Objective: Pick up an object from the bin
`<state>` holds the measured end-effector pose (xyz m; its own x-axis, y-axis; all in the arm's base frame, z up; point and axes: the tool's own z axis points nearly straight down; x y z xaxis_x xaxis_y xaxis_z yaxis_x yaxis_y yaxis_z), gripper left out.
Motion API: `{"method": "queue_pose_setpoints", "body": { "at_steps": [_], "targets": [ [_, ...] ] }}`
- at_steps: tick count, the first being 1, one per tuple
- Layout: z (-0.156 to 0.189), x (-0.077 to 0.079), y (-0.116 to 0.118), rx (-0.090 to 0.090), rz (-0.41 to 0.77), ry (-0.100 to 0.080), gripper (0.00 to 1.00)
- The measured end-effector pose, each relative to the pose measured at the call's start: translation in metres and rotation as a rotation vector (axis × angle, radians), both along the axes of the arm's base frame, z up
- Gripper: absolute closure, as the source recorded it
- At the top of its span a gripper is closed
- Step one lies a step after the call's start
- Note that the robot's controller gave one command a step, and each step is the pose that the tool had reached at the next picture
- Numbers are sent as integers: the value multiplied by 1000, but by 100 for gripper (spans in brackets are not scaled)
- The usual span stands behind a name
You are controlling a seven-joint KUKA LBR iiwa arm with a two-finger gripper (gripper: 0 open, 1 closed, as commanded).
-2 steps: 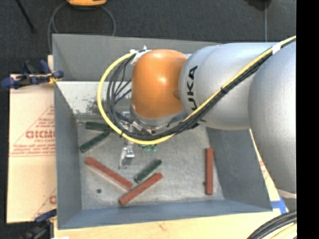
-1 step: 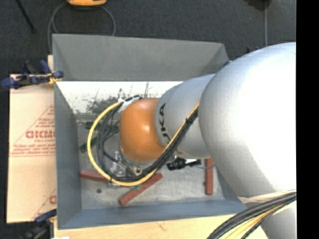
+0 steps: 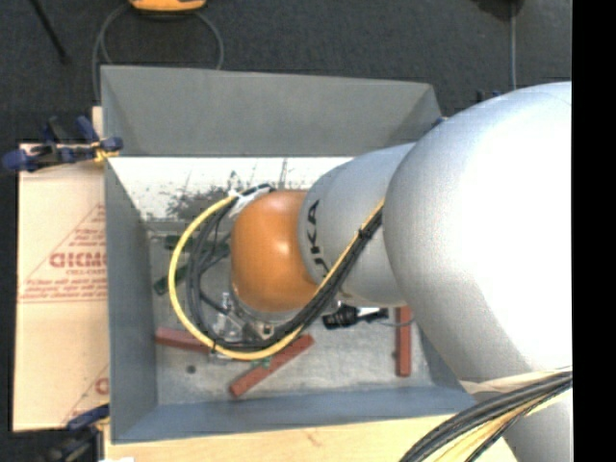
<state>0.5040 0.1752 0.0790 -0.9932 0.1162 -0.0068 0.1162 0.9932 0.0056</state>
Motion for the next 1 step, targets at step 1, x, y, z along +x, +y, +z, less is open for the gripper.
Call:
{"method": "queue_pose_setpoints", "body": {
  "at_steps": [1],
  "targets": [
    [162,4,7,-3,4,1,100]
  ]
}}
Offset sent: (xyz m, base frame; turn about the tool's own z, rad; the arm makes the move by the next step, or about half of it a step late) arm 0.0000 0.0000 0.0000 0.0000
